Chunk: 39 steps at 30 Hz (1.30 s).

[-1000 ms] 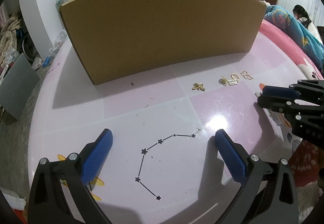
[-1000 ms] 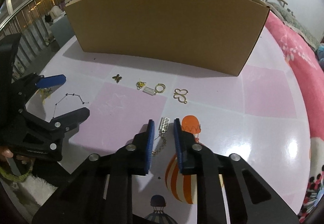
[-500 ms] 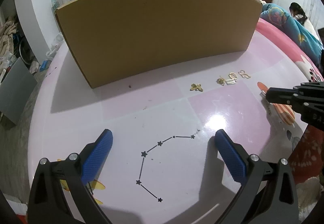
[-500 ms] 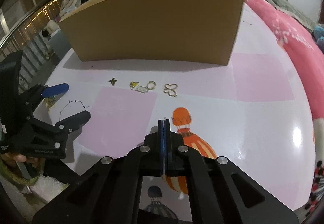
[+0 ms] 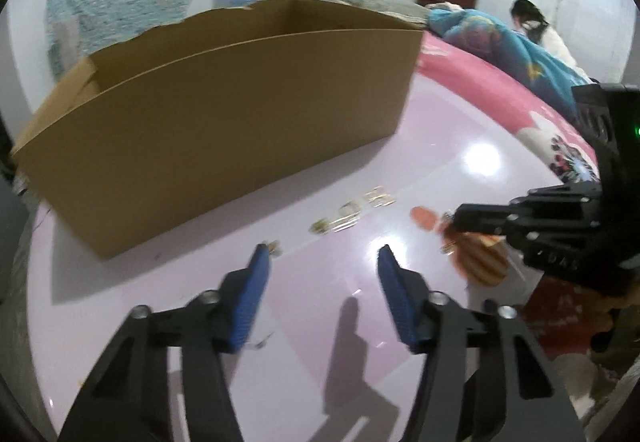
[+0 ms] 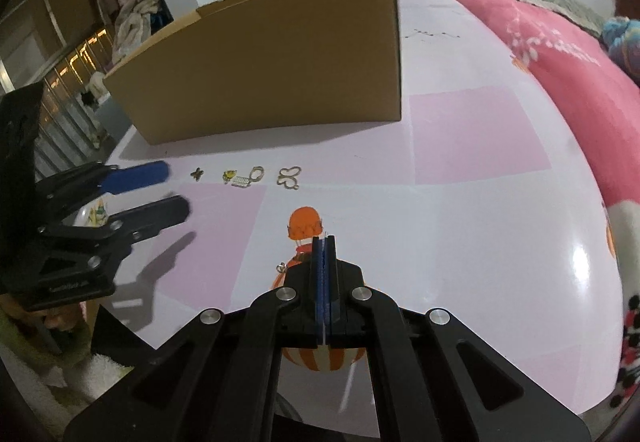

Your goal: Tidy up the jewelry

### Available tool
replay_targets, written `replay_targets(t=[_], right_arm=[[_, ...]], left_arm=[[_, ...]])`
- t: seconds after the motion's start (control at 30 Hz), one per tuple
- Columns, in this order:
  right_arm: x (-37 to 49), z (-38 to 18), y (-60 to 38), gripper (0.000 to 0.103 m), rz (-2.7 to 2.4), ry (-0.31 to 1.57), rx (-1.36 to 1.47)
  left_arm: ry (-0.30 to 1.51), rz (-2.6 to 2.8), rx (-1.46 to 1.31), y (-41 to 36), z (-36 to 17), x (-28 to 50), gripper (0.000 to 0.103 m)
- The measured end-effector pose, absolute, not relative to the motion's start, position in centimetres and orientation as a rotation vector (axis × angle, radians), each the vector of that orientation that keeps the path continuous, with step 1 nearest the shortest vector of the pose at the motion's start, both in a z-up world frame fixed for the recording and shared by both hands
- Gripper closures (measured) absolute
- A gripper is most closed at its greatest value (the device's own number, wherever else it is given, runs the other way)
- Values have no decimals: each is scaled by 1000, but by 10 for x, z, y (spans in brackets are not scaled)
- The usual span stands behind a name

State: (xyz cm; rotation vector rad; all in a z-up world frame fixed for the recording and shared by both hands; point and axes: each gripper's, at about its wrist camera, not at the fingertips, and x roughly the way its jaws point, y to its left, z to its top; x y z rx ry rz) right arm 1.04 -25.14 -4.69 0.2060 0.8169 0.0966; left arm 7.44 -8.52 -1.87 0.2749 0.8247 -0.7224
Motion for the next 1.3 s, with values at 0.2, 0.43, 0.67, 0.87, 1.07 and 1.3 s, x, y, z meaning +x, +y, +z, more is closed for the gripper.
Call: replay_targets(t=[0.2,0.43,0.67,0.87,1.07,1.3], right_arm=[[8,-48,-259,103,115,792,236],[5,-51,-263,103,144,781,268],[3,-52,-265,103,156,772,275],[4,-52,-266,103,161,770,275],[2,-52,-263,103,156,765,261],[1,-51,-262,103,173,765,274]], left_arm=[[914,-788,297,-113,-28,85,73],[947,-743,287,-118,-35,106,74],[943,-744,349,-129,-33,102,79],[914,-705,412,-140,-34,102,86],[906,-694,448,-145,-34,98,89],[908,-697,443,-148,-34,94,89]])
